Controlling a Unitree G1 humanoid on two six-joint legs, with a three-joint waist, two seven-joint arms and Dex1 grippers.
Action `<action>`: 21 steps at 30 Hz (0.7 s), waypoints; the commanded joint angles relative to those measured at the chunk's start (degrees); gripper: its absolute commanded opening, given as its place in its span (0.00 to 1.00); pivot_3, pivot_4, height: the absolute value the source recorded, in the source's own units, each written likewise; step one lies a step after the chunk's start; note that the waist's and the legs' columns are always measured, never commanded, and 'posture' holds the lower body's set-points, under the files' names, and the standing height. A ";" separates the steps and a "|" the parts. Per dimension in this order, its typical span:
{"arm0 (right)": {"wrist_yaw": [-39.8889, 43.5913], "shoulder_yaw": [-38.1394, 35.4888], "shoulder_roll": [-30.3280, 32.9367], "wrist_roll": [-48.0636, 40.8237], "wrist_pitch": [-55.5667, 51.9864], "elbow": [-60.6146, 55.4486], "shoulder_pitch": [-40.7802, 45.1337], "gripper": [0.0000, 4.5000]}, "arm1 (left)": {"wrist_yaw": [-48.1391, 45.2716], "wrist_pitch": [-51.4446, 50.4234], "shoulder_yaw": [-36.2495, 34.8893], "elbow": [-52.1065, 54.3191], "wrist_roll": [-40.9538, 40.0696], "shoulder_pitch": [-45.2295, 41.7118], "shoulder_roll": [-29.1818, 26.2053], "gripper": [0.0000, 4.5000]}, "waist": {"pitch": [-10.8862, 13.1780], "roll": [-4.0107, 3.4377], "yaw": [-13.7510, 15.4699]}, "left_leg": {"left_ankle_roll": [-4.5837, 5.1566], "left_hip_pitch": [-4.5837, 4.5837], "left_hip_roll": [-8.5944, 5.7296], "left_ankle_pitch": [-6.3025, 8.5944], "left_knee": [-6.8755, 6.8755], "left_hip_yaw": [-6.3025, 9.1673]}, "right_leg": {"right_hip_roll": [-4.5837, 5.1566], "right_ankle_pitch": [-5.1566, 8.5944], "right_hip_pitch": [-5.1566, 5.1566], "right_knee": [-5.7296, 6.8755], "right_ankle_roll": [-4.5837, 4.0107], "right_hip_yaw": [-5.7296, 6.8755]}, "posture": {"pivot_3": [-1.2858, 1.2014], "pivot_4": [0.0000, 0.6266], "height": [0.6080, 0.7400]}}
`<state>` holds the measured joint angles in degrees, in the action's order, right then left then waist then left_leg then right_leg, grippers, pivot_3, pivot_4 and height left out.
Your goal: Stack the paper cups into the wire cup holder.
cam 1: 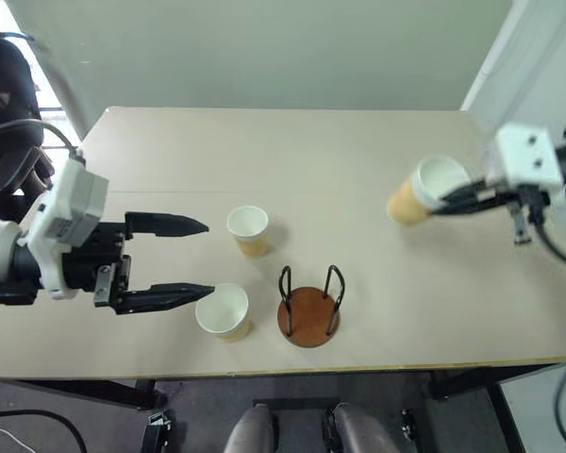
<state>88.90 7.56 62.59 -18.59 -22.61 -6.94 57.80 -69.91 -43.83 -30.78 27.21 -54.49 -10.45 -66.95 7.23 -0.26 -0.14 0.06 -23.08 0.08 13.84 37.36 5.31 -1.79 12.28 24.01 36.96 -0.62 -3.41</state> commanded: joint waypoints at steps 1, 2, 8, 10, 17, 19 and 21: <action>0.52 -1.41 -5.27 -7.05 -5.29 -1.39 6.17 0.00 | -0.12 0.51 -1.21 0.74 0.38 -0.01 -1.04 1.00 | 0.01 -0.01 -0.06 | -0.01 0.00 0.01 -0.01 -0.05 0.00 | 0.00 0.00 0.02 0.00 -0.01 0.00 | 0.52 0.24 1.00; 1.05 -1.51 -6.40 -9.06 -6.72 -2.91 6.40 0.00 | -0.08 0.48 -1.29 0.81 0.43 0.14 -1.05 1.00 | 0.01 -0.01 -0.07 | -0.03 -0.01 0.01 -0.02 -0.10 0.00 | 0.00 0.01 0.05 0.00 -0.03 0.00 | 0.52 0.24 1.00; 2.60 2.38 -10.52 -13.25 -10.12 -11.75 3.32 0.00 | 0.25 -0.09 -2.31 1.66 0.21 1.37 -1.13 1.00 | -0.01 0.01 0.32 | -0.19 -0.07 0.03 -0.11 -0.21 0.00 | 0.00 0.13 0.03 -0.02 -0.13 0.07 | 0.52 0.24 1.00; 2.97 4.44 -11.16 -11.86 -8.87 -13.13 2.24 0.00 | 0.36 -0.39 -2.73 1.94 0.02 1.72 -1.29 1.00 | -0.01 0.03 0.22 | -0.27 -0.07 0.03 -0.14 -0.20 -0.01 | 0.00 0.13 0.01 -0.04 -0.12 0.07 | 0.52 0.24 1.00; 3.55 8.50 -12.73 -9.44 -6.21 -13.23 0.69 0.00 | 0.56 -1.63 -4.88 3.03 -0.41 3.52 -1.60 1.00 | -0.01 0.02 0.05 | -0.20 0.00 0.07 -0.07 -0.27 0.00 | 0.00 0.17 0.05 0.03 -0.26 0.07 | 0.52 0.24 1.00; 3.55 9.28 -13.25 -8.55 -5.40 -13.10 0.32 0.00 | 0.58 -2.08 -5.52 3.50 -0.61 4.00 -1.63 1.00 | -0.01 0.02 0.00 | -0.18 0.02 0.07 0.00 -0.27 0.00 | 0.00 0.19 0.05 0.04 -0.42 0.08 | 0.52 0.24 1.00; 3.54 10.04 -13.56 -7.51 -4.23 -13.11 -0.26 0.00 | 0.73 -2.52 -6.26 4.15 -0.85 4.57 -1.56 1.00 | -0.01 0.01 -0.03 | -0.18 0.02 0.06 0.00 -0.25 0.00 | 0.00 0.14 0.05 0.04 -0.49 0.07 | 0.52 0.24 1.00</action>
<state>92.22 17.73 48.95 -26.91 -28.32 -18.84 57.15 -69.49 -46.01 -34.47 29.77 -54.66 -6.02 -67.68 7.23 -0.24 -0.16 -0.12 -23.06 0.14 13.83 37.12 5.31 -1.79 12.40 24.06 37.00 -1.13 -3.34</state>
